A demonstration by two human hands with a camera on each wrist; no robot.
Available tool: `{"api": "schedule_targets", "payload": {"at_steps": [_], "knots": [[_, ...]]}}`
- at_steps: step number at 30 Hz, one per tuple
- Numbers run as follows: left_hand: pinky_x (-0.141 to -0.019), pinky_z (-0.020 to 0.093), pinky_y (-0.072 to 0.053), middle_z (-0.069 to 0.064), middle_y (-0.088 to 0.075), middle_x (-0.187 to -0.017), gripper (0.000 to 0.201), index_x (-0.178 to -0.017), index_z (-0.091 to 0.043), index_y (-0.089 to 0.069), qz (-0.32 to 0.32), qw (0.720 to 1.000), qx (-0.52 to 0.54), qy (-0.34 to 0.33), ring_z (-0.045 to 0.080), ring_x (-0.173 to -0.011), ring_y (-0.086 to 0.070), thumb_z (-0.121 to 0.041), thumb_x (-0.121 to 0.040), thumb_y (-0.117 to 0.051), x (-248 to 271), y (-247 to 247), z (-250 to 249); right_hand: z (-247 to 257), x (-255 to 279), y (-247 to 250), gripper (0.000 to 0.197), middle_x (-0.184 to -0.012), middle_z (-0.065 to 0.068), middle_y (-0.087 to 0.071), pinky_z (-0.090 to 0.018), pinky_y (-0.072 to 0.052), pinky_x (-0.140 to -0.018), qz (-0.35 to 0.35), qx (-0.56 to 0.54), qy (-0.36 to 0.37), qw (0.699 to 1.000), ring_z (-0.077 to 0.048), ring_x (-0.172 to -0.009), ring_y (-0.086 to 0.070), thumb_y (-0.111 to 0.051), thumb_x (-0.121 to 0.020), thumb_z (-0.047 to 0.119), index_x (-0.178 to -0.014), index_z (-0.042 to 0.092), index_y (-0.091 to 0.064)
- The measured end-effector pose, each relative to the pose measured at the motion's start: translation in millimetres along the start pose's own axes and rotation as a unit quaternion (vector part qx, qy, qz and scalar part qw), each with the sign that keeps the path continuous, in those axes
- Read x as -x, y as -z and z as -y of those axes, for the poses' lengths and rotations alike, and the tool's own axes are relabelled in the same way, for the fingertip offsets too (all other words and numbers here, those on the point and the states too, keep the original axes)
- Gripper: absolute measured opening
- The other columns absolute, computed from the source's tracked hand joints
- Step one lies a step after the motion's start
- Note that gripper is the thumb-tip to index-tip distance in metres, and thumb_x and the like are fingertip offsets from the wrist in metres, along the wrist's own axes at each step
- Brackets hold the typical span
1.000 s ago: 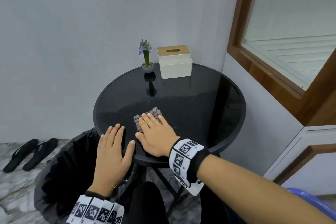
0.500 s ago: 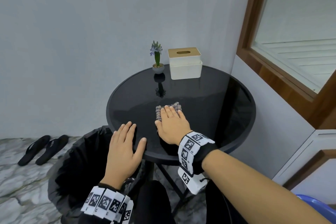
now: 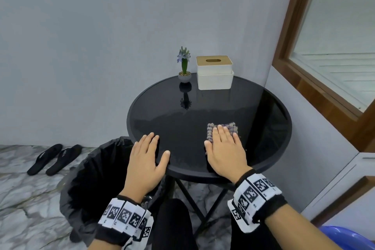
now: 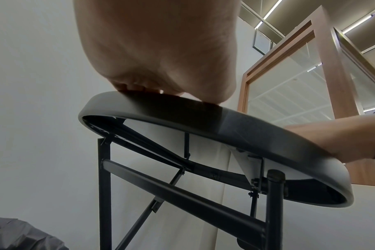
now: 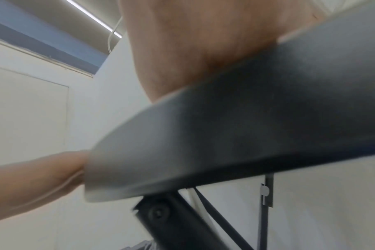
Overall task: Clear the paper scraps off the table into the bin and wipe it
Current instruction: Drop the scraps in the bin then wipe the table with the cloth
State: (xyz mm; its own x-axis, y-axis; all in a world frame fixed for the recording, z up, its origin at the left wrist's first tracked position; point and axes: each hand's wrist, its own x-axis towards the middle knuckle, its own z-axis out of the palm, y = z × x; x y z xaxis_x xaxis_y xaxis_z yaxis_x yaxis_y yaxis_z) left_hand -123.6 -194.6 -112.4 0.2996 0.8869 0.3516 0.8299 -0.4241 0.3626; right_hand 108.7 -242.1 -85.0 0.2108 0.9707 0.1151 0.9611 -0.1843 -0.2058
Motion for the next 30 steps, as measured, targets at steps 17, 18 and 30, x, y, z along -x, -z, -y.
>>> {"api": "schedule_targets", "payload": {"at_steps": [17,18,30], "knots": [[-0.121,0.041,-0.016,0.002,-0.037,-0.155,0.076,-0.146,-0.014,-0.044,0.01,1.0,0.0,0.001,0.02,-0.147,-0.025,-0.062,-0.089,-0.03,-3,2,-1,-15,42,15,0.06,-0.16,0.009,-0.013,-0.029,-0.001,-0.12,0.038,-0.015,0.213,0.976,-0.004,-0.146,-0.005,-0.013,-0.098,0.049,-0.152,0.024,-0.016],[-0.121,0.041,-0.017,0.003,-0.038,-0.155,0.075,-0.145,-0.014,-0.044,0.012,1.0,0.001,0.005,0.021,-0.146,-0.026,-0.061,-0.089,-0.031,-4,3,-2,-23,40,15,0.061,-0.16,0.009,-0.013,-0.029,-0.002,-0.12,0.034,-0.009,0.205,0.978,-0.004,-0.146,-0.005,-0.014,-0.098,0.05,-0.152,0.023,-0.016],[-0.119,0.046,-0.021,0.0,-0.044,-0.149,0.058,-0.139,-0.012,-0.05,0.021,0.999,0.03,0.007,0.018,-0.141,-0.035,-0.049,-0.095,-0.046,-24,1,-38,-121,-9,31,0.07,-0.159,0.005,-0.021,-0.032,-0.011,-0.12,0.019,0.001,0.113,0.993,-0.007,-0.146,-0.013,-0.012,-0.091,0.054,-0.151,0.02,-0.023]]}}
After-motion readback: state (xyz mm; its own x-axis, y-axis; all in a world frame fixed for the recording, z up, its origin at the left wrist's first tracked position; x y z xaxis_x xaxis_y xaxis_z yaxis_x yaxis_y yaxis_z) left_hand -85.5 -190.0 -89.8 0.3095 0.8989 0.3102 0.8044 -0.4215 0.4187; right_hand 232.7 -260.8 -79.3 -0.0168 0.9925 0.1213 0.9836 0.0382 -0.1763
